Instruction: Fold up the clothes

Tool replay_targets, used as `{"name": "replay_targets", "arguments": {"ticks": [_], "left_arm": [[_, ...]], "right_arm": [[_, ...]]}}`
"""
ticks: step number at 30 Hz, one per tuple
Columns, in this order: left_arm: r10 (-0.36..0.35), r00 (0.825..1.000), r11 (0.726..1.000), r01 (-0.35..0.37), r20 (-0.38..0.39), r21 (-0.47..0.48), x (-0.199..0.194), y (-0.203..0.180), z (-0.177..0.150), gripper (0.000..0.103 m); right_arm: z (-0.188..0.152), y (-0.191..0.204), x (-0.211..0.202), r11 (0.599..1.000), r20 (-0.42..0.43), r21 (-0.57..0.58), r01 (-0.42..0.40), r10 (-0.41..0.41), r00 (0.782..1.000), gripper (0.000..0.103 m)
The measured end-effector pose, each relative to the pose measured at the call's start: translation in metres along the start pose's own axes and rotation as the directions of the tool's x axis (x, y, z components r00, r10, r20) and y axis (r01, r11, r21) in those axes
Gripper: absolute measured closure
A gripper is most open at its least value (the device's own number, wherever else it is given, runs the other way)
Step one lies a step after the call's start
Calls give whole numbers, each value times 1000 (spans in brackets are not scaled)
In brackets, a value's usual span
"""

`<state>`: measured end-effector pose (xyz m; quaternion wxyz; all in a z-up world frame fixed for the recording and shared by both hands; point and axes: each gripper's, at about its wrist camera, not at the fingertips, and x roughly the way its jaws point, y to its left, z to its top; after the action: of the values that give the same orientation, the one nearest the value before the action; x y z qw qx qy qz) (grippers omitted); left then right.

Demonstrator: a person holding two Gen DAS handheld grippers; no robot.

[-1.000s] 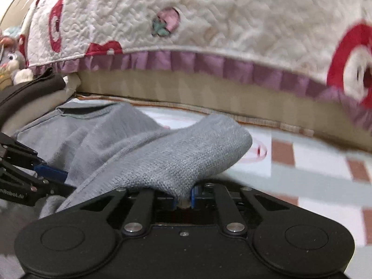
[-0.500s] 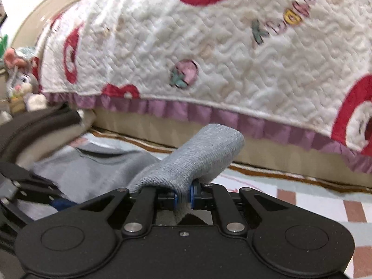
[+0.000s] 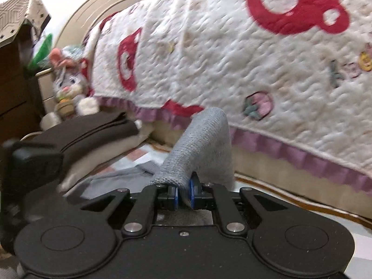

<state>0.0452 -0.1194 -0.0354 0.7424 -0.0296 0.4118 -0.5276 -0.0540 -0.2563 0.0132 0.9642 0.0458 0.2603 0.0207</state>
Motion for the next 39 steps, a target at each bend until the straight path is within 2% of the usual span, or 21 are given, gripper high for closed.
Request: {"name": "replay_targets", "arguments": {"ticks": [1,2,4,5,6,8,9,11,14,16,18,19,24,26,27,29,30,31,34,37,39], "left_arm": [[33,998,998,-36,-51,-60,2,11,1,69],[32,995,988,-46,-92,-149,1,25,0,74],[-43,989,935,-10,-140,-355,3,54,-8,77],[-44,984,906,-32,-171,-421,5,65,-12,79],[-9,981,903,-76,-195,-423,6,68,-14,81],[83,970,913,-166,-228,-374,6,67,-14,83],[129,961,914,-210,-243,-347,6,67,-14,83],[180,957,916,-248,-229,-315,2,64,-10,83],[235,952,919,-284,-197,-274,-4,61,-4,83],[240,950,916,-289,-200,-276,-3,65,-3,83],[224,952,910,-281,-210,-306,-2,72,-5,82],[214,953,905,-276,-214,-323,-1,76,-5,82],[179,964,898,-241,-195,-367,4,88,-13,82],[170,968,896,-229,-183,-379,5,90,-16,82],[170,970,897,-226,-176,-379,6,90,-17,82],[167,973,907,-216,-162,-362,7,88,-19,81],[161,975,910,-207,-154,-358,7,87,-20,80],[156,977,914,-198,-143,-354,6,86,-19,80],[159,982,934,-182,-100,-307,0,78,-13,78],[148,987,962,-156,-54,-222,-6,63,-3,67],[99,993,983,-107,-59,-151,-4,51,2,58]], "right_arm": [[-2,-2,5,999,-31,8,-34,34,999,92],[-8,-4,10,997,-61,30,-71,73,995,90],[-22,-10,21,987,-118,75,-143,151,981,84],[-29,-12,23,983,-130,96,-157,169,977,79],[-36,-15,24,979,-142,116,-169,185,972,75],[-50,-18,26,987,-174,114,-115,134,976,62],[-57,-20,28,990,-190,112,-87,108,976,59],[-70,-23,32,998,-243,58,-7,20,970,59],[-87,-34,40,996,-318,76,45,-19,948,58],[-95,-38,43,993,-332,102,58,-21,943,54],[-97,-30,55,998,-343,35,53,-38,939,44],[-99,-26,61,999,-348,2,50,-47,936,42],[-105,-6,91,986,-368,-165,34,-93,925,42],[-104,-7,103,978,-319,-180,106,-160,934,39],[-103,-7,109,973,-294,-184,141,-191,937,39],[-96,-19,110,985,-230,-79,156,-171,958,44],[-93,-25,110,987,-197,-26,161,-163,967,76],[-89,-31,111,986,-163,27,163,-157,974,89],[-72,-49,86,965,-49,198,173,-166,985,89],[-59,-53,67,959,-9,154,239,-240,971,90],[-51,-60,55,946,3,121,300,-303,953,90]]}}
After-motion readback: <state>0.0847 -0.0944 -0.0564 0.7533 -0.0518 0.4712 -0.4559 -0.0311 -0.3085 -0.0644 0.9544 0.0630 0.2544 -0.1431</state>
